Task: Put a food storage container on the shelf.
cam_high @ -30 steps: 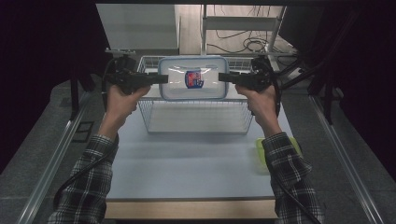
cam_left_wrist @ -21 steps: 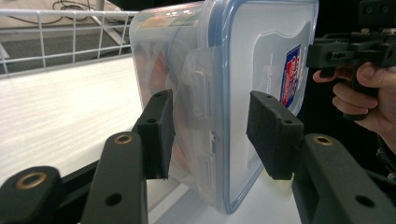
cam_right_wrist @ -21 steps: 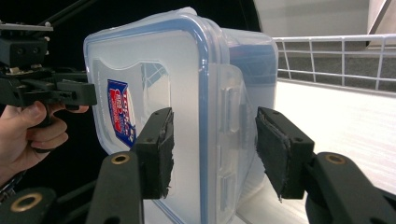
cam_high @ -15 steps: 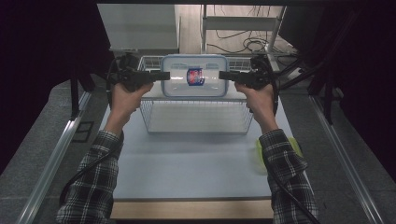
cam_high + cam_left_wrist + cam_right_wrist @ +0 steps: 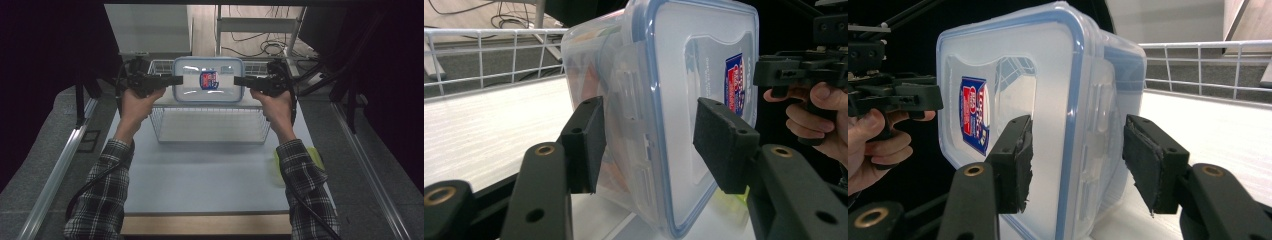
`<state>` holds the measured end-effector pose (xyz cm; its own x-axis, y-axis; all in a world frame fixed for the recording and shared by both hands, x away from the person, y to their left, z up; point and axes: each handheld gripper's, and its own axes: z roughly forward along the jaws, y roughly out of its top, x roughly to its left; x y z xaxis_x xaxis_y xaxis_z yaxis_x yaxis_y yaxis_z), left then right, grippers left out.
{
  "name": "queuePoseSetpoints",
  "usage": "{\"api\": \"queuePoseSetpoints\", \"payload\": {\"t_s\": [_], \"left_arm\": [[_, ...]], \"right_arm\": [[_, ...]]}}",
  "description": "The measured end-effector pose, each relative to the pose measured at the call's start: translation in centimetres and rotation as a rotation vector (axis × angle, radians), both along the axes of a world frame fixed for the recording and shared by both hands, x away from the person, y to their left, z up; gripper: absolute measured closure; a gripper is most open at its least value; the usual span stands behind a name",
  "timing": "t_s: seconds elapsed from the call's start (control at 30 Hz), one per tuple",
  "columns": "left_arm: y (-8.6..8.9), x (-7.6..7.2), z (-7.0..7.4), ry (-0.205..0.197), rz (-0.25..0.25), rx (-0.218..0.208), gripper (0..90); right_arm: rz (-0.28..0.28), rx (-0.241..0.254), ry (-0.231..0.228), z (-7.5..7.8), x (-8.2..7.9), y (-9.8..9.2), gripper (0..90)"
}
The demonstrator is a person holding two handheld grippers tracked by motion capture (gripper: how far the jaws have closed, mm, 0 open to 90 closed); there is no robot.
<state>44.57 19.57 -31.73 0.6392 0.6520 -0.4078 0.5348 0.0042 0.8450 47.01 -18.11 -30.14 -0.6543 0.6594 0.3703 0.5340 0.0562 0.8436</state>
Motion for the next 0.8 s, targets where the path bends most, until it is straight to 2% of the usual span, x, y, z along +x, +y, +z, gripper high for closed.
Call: {"api": "queuePoseSetpoints", "payload": {"t_s": [0.23,0.27,0.3,0.33,0.37,0.4,0.47,0.6,0.63,0.67,0.77,0.8], "left_arm": [[-0.4,0.1,0.0,-0.009,0.01,0.028,43.8],[-0.5,0.2,-0.1,-0.007,0.007,0.033,43.3],[-0.5,0.3,-0.2,0.002,0.007,0.042,40.3],[-0.5,0.5,-0.4,0.019,0.005,0.034,38.9],[-0.5,0.5,-0.4,0.019,0.005,0.034,36.4],[-0.4,0.6,-0.6,0.031,0.003,0.028,36.4],[-0.2,0.8,-0.8,0.035,-0.001,0.001,35.4],[-0.2,1.0,-0.8,0.035,-0.002,0.005,35.0],[-0.2,1.0,-0.6,0.024,0.032,0.035,32.2],[-0.2,1.0,-0.6,0.024,0.032,0.035,31.0],[-0.3,1.0,-0.5,0.016,0.065,0.083,31.6],[-0.3,1.0,-0.5,0.016,0.065,0.083,31.8]], "right_arm": [[0.003,-0.01,0.006,-0.3,0.0,0.0,45.2],[0.0,-0.02,0.011,-0.4,0.0,0.0,46.7],[-0.001,-0.052,0.007,-0.6,0.0,0.2,48.3],[0.0,-0.064,0.008,-0.6,0.0,0.3,48.6],[0.0,-0.064,0.008,-0.6,0.0,0.3,48.6],[-0.003,-0.089,0.012,-0.8,0.1,0.5,46.8],[-0.008,-0.07,0.02,-1.1,0.2,0.5,46.6],[-0.005,-0.06,0.027,-1.1,0.3,0.4,47.2],[-0.01,-0.057,0.028,-1.1,0.3,0.5,47.3],[-0.01,-0.057,0.028,-1.1,0.3,0.5,47.3],[-0.046,-0.042,0.014,-0.8,0.2,0.4,50.4],[-0.046,-0.042,0.014,-0.8,0.2,0.4,50.4]]}}
